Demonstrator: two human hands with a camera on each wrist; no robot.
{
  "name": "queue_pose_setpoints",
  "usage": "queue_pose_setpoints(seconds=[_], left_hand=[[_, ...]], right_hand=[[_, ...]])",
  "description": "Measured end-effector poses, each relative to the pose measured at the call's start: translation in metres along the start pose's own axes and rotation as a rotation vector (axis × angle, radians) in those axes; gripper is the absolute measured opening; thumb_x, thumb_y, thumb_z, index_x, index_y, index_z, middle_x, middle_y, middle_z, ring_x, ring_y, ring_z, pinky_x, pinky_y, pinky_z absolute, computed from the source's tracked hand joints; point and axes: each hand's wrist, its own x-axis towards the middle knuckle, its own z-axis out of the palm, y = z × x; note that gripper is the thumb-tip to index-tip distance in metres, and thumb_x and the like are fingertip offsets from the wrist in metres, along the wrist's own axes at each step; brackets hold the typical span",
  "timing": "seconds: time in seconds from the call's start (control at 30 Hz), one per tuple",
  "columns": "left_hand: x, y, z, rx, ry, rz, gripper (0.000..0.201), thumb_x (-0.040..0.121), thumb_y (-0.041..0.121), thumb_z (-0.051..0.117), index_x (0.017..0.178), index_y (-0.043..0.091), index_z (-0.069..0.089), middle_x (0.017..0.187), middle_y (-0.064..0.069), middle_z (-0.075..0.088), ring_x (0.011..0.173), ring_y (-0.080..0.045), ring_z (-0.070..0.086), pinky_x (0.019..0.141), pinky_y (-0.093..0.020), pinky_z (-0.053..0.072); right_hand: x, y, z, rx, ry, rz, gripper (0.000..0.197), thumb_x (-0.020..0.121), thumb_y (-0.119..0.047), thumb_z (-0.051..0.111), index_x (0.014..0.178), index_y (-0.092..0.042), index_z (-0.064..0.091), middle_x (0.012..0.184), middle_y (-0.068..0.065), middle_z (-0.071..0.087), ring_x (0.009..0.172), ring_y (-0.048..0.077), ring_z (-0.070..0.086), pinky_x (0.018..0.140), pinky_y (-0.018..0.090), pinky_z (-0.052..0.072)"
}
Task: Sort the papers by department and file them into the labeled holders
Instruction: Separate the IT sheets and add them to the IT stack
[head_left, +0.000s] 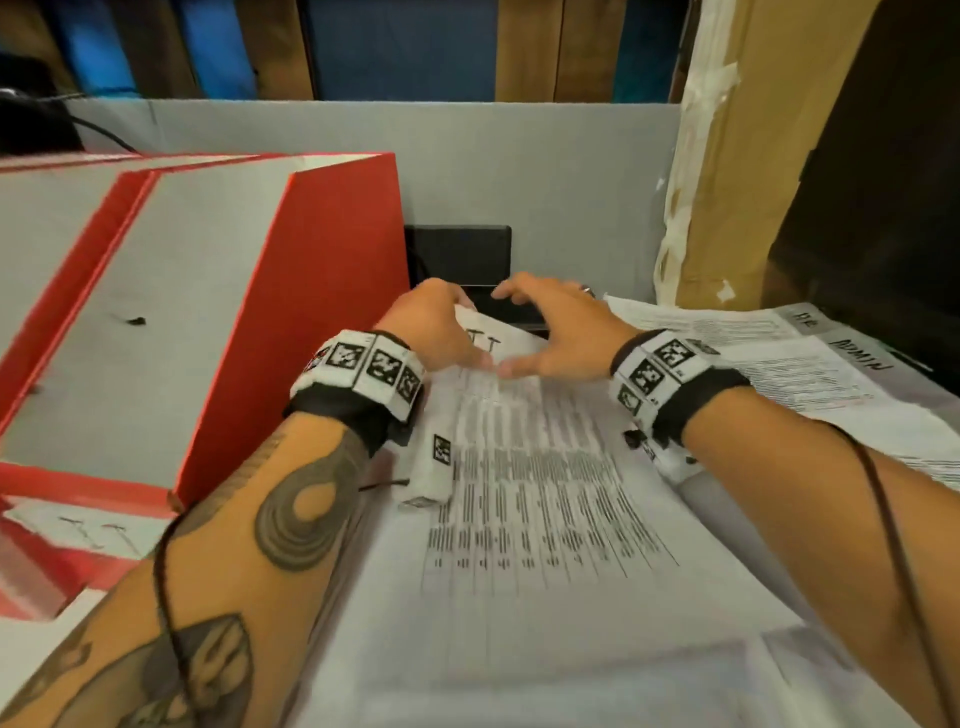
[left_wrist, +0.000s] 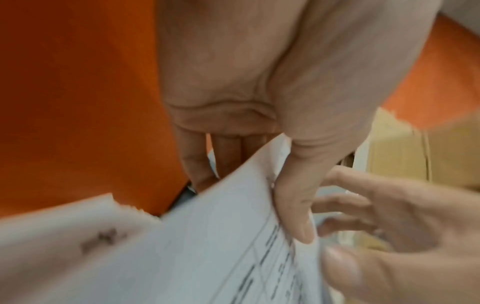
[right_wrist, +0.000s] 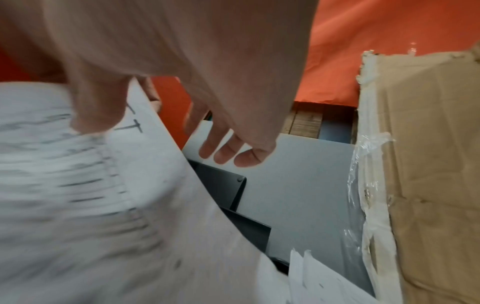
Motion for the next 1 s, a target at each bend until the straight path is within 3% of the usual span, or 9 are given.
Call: queue_pose_setpoints(seconds=[0.13,0.27,0.43,0.53,0.6,0.67,0.77,0.87,1.0], left_hand=[[-0.025,-0.002,0.008,-0.18,-0.071,-0.024,0.035,0.081,0.029,0.086,0.105,0.024,0.061,0.092,0.012,0.061,0.081,-0.006,0.06,0.059,-0.021,0.04],[-0.033,-0.005,0.011,-0.183,-0.116,-0.073,0.022,0.082,0.025,0.086,0.101,0.017,0.077,0.087,0.009,0.074,0.079,-0.006,0.069,0.069,-0.023,0.055],[-0.031,-0.001,0.008,-0.342,-0.049,-0.134,0.038,0.063,0.023,0.098,0.093,0.022,0.075,0.088,0.007,0.078,0.081,-0.01,0.074,0.064,-0.026,0.055],[-0.03,0.004,0.007,-0.377,0.024,-0.135,0.033,0.07,0.037,0.094,0.09,0.024,0.072,0.086,0.01,0.075,0.078,-0.005,0.069,0.062,-0.024,0.051],[-0.026,0.01,-0.001,-0.432,0.1,-0.101,0.026,0.082,0.036,0.086,0.097,0.021,0.072,0.09,0.006,0.073,0.079,-0.009,0.067,0.068,-0.023,0.054],[-0.021,0.022,-0.02,-0.536,0.184,-0.065,0.009,0.096,0.021,0.069,0.097,0.013,0.073,0.09,-0.001,0.076,0.067,-0.011,0.069,0.057,-0.018,0.052],[-0.008,0.028,-0.059,-0.675,0.262,-0.052,0.026,0.104,0.005,0.045,0.088,0.015,0.063,0.076,0.0,0.068,0.043,-0.007,0.058,0.045,-0.013,0.045],[0.005,0.025,-0.077,-0.245,0.267,0.017,0.01,0.099,0.015,0.06,0.095,0.019,0.068,0.074,0.007,0.063,0.046,0.001,0.057,0.04,-0.01,0.042],[0.045,0.014,-0.034,0.413,-0.101,-0.048,0.027,0.084,0.048,0.076,0.088,0.022,0.074,0.094,-0.002,0.071,0.084,-0.023,0.066,0.074,-0.03,0.054]], right_hand=[[0.002,0.013,-0.016,0.158,-0.041,-0.026,0.012,0.081,-0.024,0.087,0.086,-0.022,0.075,0.087,-0.003,0.077,0.081,0.016,0.073,0.087,0.045,0.06],[0.002,0.024,-0.02,0.319,-0.105,-0.04,0.03,0.078,0.007,0.082,0.092,-0.019,0.075,0.089,0.004,0.078,0.078,0.009,0.073,0.079,0.03,0.06],[-0.001,0.021,-0.018,0.389,-0.132,-0.056,0.021,0.077,-0.016,0.089,0.095,-0.017,0.077,0.094,-0.003,0.081,0.09,0.015,0.077,0.086,0.039,0.063],[-0.001,0.026,-0.022,0.29,-0.151,-0.007,0.023,0.076,-0.007,0.089,0.09,-0.022,0.079,0.091,-0.006,0.081,0.087,0.014,0.078,0.086,0.044,0.063],[-0.002,0.028,-0.028,0.182,-0.174,0.016,0.029,0.074,-0.004,0.089,0.096,-0.021,0.081,0.092,-0.004,0.081,0.087,0.015,0.077,0.086,0.044,0.063],[-0.003,0.027,-0.042,0.105,-0.153,0.058,0.023,0.078,-0.012,0.089,0.098,-0.02,0.082,0.094,-0.002,0.081,0.088,0.018,0.077,0.083,0.04,0.063],[-0.013,0.016,-0.082,0.117,-0.125,0.104,0.012,0.081,-0.029,0.085,0.092,-0.024,0.082,0.088,-0.003,0.081,0.084,0.021,0.078,0.081,0.038,0.062],[-0.027,0.008,-0.129,0.034,-0.233,0.064,0.017,0.083,-0.036,0.079,0.095,-0.023,0.082,0.089,-0.001,0.081,0.083,0.023,0.078,0.084,0.046,0.062],[-0.032,0.012,-0.156,-0.099,-0.423,0.099,0.007,0.084,-0.024,0.079,0.091,-0.025,0.083,0.089,0.0,0.081,0.084,0.023,0.078,0.088,0.049,0.06]])
